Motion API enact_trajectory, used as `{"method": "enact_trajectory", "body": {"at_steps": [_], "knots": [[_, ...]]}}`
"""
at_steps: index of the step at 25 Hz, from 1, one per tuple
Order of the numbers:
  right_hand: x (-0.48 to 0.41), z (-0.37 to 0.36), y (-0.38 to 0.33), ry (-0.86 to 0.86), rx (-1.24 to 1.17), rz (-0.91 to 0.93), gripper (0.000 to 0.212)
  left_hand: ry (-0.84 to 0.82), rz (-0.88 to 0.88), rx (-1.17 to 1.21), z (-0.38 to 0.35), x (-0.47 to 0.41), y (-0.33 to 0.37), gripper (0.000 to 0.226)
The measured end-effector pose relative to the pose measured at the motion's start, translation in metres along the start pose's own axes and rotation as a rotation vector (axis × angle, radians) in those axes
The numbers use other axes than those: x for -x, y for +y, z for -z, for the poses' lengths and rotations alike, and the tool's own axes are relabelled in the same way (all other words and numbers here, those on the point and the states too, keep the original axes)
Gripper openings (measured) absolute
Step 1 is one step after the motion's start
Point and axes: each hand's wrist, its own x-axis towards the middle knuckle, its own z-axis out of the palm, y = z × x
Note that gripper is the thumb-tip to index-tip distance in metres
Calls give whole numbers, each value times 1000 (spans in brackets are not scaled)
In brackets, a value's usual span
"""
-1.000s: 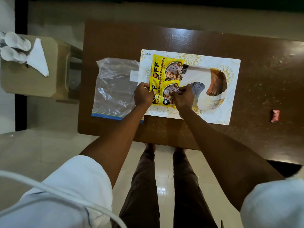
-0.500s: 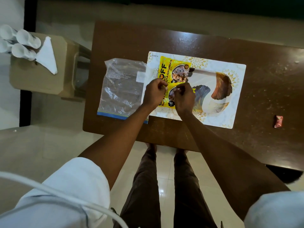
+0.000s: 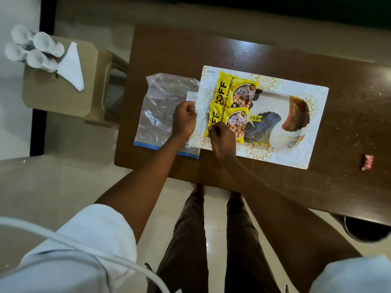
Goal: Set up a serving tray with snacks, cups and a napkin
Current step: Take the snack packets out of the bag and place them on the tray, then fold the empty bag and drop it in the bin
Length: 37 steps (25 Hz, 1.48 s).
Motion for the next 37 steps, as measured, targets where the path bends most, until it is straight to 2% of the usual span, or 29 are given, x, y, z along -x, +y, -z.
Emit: {"method": "enact_trajectory", "body": {"at_steps": [3, 5, 7, 12, 15, 17, 19, 22, 24, 26, 28, 30, 32, 34, 35, 37], "knots": [[37, -28, -12, -39, 50, -47, 16, 111, 191, -21, 49, -6, -36, 25], [46, -47, -29, -51, 113, -22, 28, 142, 269, -82, 82, -15, -57, 31], [32, -62, -48, -73, 195, -28, 41, 146, 282, -122, 107, -28, -68, 42], [-3, -89, -58, -236, 502, -45, 48, 145, 289, -277, 116, -53, -82, 80], [7, -97, -49, -261, 671, 59, 49, 179, 312, -312, 116, -53, -96, 78], [7, -97, -47, -104, 563, 54, 44, 200, 327, -285, 123, -51, -103, 67], [-6, -97, -55, 61, 365, -53, 49, 212, 321, -209, 133, -55, -109, 53], [-33, -104, -63, 120, 259, -265, 61, 136, 322, -108, 146, -59, -119, 35], [-44, -112, -63, 68, 202, -396, 61, 99, 356, -27, 149, -57, -123, 31], [-43, -118, -59, 9, 52, -471, 49, 125, 368, 13, 152, -50, -124, 31], [-29, -110, -57, -61, -195, -467, 28, 132, 375, 96, 158, -36, -122, 31], [-12, -89, -55, -213, -358, -388, 17, 133, 372, 203, 170, -14, -118, 27], [7, -61, -64, -418, -368, -346, 19, 154, 358, 262, 186, 15, -109, 21], [20, -29, -79, -538, -270, -399, 16, 207, 342, 300, 197, 43, -94, 25], [25, -11, -90, -529, -241, -405, 14, 246, 339, 337, 199, 55, -83, 28], [25, 27, -118, -435, -271, -346, 23, 304, 326, 444, 208, 68, -45, 28]]}}
